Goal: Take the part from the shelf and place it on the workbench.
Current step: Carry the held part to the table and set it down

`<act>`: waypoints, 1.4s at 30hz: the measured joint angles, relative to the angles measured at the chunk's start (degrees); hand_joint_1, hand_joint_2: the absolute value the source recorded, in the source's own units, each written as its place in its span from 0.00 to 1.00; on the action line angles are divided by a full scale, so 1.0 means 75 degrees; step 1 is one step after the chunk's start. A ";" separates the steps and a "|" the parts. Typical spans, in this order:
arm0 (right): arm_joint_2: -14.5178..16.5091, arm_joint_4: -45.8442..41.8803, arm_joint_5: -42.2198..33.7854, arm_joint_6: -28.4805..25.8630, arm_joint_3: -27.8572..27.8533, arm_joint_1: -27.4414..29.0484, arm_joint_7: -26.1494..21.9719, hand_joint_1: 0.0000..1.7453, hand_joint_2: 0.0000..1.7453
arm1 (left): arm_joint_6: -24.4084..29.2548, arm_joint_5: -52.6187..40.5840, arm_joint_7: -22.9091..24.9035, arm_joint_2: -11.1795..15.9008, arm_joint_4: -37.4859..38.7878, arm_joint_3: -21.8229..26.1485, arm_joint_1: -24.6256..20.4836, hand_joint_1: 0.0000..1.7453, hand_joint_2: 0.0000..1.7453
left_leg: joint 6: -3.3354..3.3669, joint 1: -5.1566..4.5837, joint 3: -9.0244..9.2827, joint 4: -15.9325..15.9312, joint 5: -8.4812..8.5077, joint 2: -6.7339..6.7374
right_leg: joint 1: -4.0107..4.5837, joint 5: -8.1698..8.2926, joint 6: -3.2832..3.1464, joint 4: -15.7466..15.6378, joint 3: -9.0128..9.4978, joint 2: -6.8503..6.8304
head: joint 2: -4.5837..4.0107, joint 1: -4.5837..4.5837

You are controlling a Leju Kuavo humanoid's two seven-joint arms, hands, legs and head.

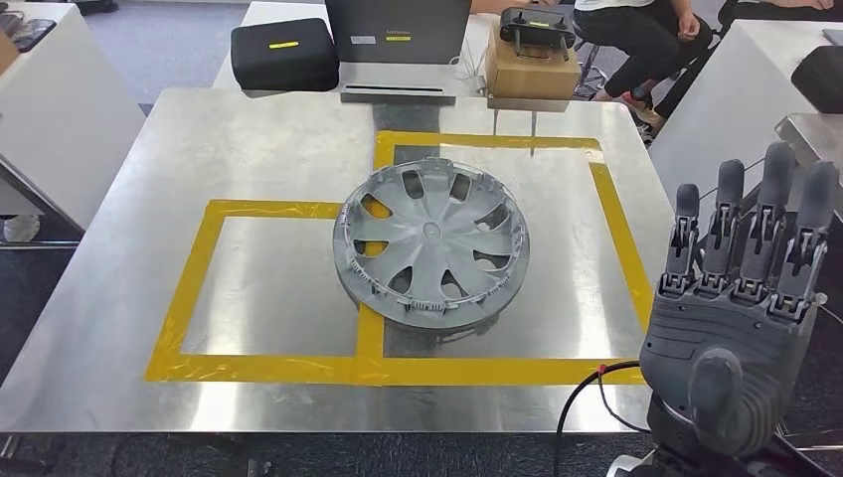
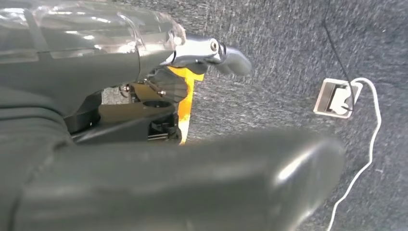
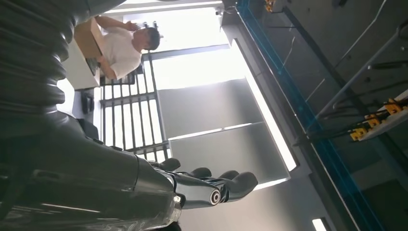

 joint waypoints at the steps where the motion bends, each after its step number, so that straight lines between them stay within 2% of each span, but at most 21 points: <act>1: -0.0024 -0.0037 -0.0001 -0.0011 -0.0027 -0.0029 0.0034 0.00 1.00 | 0.0005 -0.0025 0.0052 -0.0012 0.0000 0.0000 -0.0005 0.00 0.00 | 0.0042 0.0004 -0.0002 -0.0016 0.0016 0.0003 | -0.0005 -0.0225 0.0029 0.0288 -0.0098 -0.0001 | 0.0000 0.0035; 3: -0.0060 -0.0090 -0.0006 -0.0038 -0.0087 -0.0062 0.0114 0.00 1.00 | 0.0014 -0.0068 0.0118 -0.0035 0.0000 0.0000 -0.0010 0.00 0.00 | 0.0108 -0.0027 -0.0036 -0.0016 0.0042 0.0009 | -0.0006 -0.0783 0.0064 0.1242 -0.0441 -0.0001 | 0.0000 0.0130; 5: -0.0079 -0.0112 -0.0008 -0.0051 -0.0135 -0.0066 0.0155 0.00 1.00 | 0.0017 -0.0114 0.0181 -0.0044 0.0001 0.0000 -0.0009 0.00 0.00 | 0.0167 -0.0081 -0.0089 -0.0015 0.0079 0.0008 | 0.0000 -0.1004 0.0045 0.1896 -0.0658 -0.0001 | 0.0000 0.0202; 7: -0.0088 -0.0128 -0.0002 -0.0046 -0.0153 -0.0069 0.0178 0.00 1.00 | 0.0024 -0.0157 0.0237 -0.0044 0.0000 0.0000 -0.0009 0.00 0.00 | 0.0210 -0.0144 -0.0131 -0.0015 0.0124 -0.0011 | 0.0033 -0.0661 -0.0056 0.1477 -0.0384 0.0000 | 0.0000 0.0252; 10: -0.0097 -0.0166 0.0024 -0.0039 -0.0164 -0.0087 0.0200 0.00 1.00 | 0.0034 -0.0200 0.0280 -0.0063 -0.0002 -0.0002 -0.0016 0.00 0.00 | 0.0185 -0.0200 -0.0168 -0.0017 0.0211 -0.0048 | 0.0153 -0.0122 -0.0305 -0.0008 0.0417 -0.0002 | 0.0000 0.0259; 14: -0.0100 -0.0202 0.0051 -0.0033 -0.0182 -0.0098 0.0205 0.00 1.00 | 0.0037 -0.0225 0.0313 -0.0071 -0.0001 -0.0006 -0.0017 0.00 0.00 | -0.0004 -0.0148 -0.0231 -0.0047 0.0326 -0.0046 | 0.0202 0.0059 -0.0372 -0.0427 0.0498 -0.0018 | 0.0000 0.0288; 16: -0.0099 -0.0200 0.0050 -0.0031 -0.0184 -0.0099 0.0210 0.00 1.00 | 0.0039 -0.0229 0.0319 -0.0068 0.0001 -0.0008 -0.0016 0.00 0.00 | -0.0085 -0.0143 -0.0340 0.0198 -0.0026 -0.0031 | 0.0152 0.0254 -0.0407 -0.0571 0.0433 -0.0046 | 0.0000 0.0251; 18: -0.0098 -0.0197 0.0050 -0.0029 -0.0182 -0.0092 0.0216 0.00 1.00 | 0.0039 -0.0229 0.0323 -0.0059 0.0001 -0.0009 -0.0018 0.00 0.00 | -0.0166 -0.0099 -0.0566 0.0952 -0.0707 -0.0020 | 0.0125 0.0404 -0.0421 -0.0609 0.0280 -0.0058 | 0.0000 0.0149; 19: -0.0098 -0.0196 0.0050 -0.0029 -0.0181 -0.0089 0.0216 0.00 1.00 | 0.0039 -0.0230 0.0324 -0.0055 0.0001 -0.0009 -0.0018 0.00 0.00 | -0.0207 -0.0074 -0.0670 0.1395 -0.0958 -0.0017 | 0.0118 0.0465 -0.0412 -0.0594 0.0185 -0.0064 | 0.0000 0.0105; 20: -0.0098 -0.0194 0.0050 -0.0029 -0.0181 -0.0086 0.0217 0.00 1.00 | 0.0039 -0.0229 0.0324 -0.0051 0.0001 -0.0009 -0.0018 0.00 0.00 | -0.0242 -0.0051 -0.0701 0.1704 -0.1049 -0.0013 | 0.0112 0.0518 -0.0397 -0.0571 0.0092 -0.0070 | 0.0000 0.0074; 22: -0.0098 -0.0193 0.0050 -0.0029 -0.0180 -0.0085 0.0217 0.00 1.00 | 0.0037 -0.0230 0.0325 -0.0046 0.0001 -0.0009 -0.0018 0.00 0.00 | -0.0297 -0.0010 -0.0391 0.1593 -0.0790 0.0001 | 0.0089 0.0606 -0.0347 -0.0492 -0.0098 -0.0079 | 0.0000 0.0049; 24: -0.0098 -0.0196 0.0059 -0.0029 -0.0179 -0.0086 0.0217 0.00 1.00 | 0.0035 -0.0233 0.0331 -0.0042 0.0000 -0.0009 -0.0028 0.00 0.00 | -0.0333 0.0020 0.0340 0.0641 -0.0473 0.0006 | 0.0066 0.0657 -0.0279 -0.0368 -0.0260 -0.0078 | 0.0000 0.0030; 26: -0.0098 -0.0209 0.0103 -0.0034 -0.0178 -0.0094 0.0223 0.00 1.00 | 0.0033 -0.0246 0.0350 -0.0039 -0.0001 -0.0009 -0.0043 0.00 0.00 | -0.0284 0.0010 0.0821 -0.0113 -0.0460 -0.0013 | 0.0063 0.0709 -0.0194 -0.0265 -0.0353 -0.0072 | 0.0000 0.0010; 29: -0.0098 -0.0223 0.0189 -0.0066 -0.0179 -0.0095 0.0248 0.00 1.00 | 0.0033 -0.0255 0.0388 -0.0041 -0.0002 -0.0009 -0.0049 0.00 0.00 | -0.0069 -0.0033 0.0787 -0.0281 -0.0419 -0.0029 | 0.0034 0.0800 -0.0042 -0.0243 -0.0396 -0.0064 | 0.0000 0.0014; 31: -0.0102 -0.0231 0.0227 -0.0089 -0.0183 -0.0088 0.0268 0.00 1.00 | 0.0033 -0.0256 0.0403 -0.0044 -0.0002 -0.0009 -0.0060 0.00 0.00 | 0.0100 -0.0026 0.0669 -0.0301 -0.0281 -0.0021 | 0.0009 0.0472 0.0042 0.0003 -0.0494 -0.0055 | 0.0000 0.0032; 34: -0.0103 -0.0239 0.0301 -0.0120 -0.0184 -0.0083 0.0312 0.00 1.00 | 0.0033 -0.0270 0.0446 -0.0045 -0.0002 -0.0009 -0.0062 0.00 0.00 | 0.0206 -0.0047 0.0377 -0.0294 -0.0039 -0.0026 | -0.0001 -0.0599 0.0110 0.1326 -0.0795 -0.0048 | 0.0000 0.0133; 35: -0.0103 -0.0239 0.0320 -0.0128 -0.0183 -0.0081 0.0330 0.00 1.00 | 0.0033 -0.0275 0.0465 -0.0044 -0.0002 -0.0009 -0.0059 0.00 0.00 | 0.0214 -0.0065 0.0270 -0.0289 0.0042 -0.0028 | 0.0000 -0.0766 0.0107 0.1705 -0.0826 -0.0046 | 0.0000 0.0166; 37: -0.0102 -0.0239 0.0351 -0.0144 -0.0181 -0.0077 0.0357 0.00 1.00 | 0.0031 -0.0283 0.0487 -0.0043 -0.0002 -0.0009 -0.0055 0.00 0.00 | 0.0216 -0.0110 0.0079 -0.0284 0.0191 -0.0031 | 0.0011 -0.0598 0.0051 0.1719 -0.0561 -0.0043 | 0.0000 0.0221; 39: -0.0103 -0.0248 0.0396 -0.0172 -0.0178 -0.0081 0.0365 0.00 1.00 | 0.0023 -0.0301 0.0506 -0.0049 -0.0003 -0.0009 -0.0057 0.00 0.00 | 0.0200 -0.0151 -0.0057 -0.0283 0.0322 -0.0036 | 0.0066 -0.0193 -0.0093 0.0726 0.0147 -0.0038 | 0.0000 0.0261; 41: -0.0103 -0.0277 0.0449 -0.0217 -0.0177 -0.0093 0.0381 0.00 1.00 | 0.0018 -0.0327 0.0518 -0.0056 -0.0003 -0.0009 -0.0060 0.00 0.00 | 0.0145 -0.0175 -0.0138 -0.0285 0.0449 -0.0036 | 0.0130 -0.0073 -0.0230 -0.0349 0.0789 -0.0037 | 0.0000 0.0270; 42: -0.0104 -0.0290 0.0473 -0.0241 -0.0176 -0.0097 0.0395 0.00 1.00 | 0.0018 -0.0338 0.0520 -0.0058 -0.0003 -0.0009 -0.0060 0.00 0.00 | 0.0102 -0.0167 -0.0166 -0.0292 0.0514 -0.0030 | 0.0159 -0.0090 -0.0267 -0.0614 0.0917 -0.0034 | 0.0000 0.0270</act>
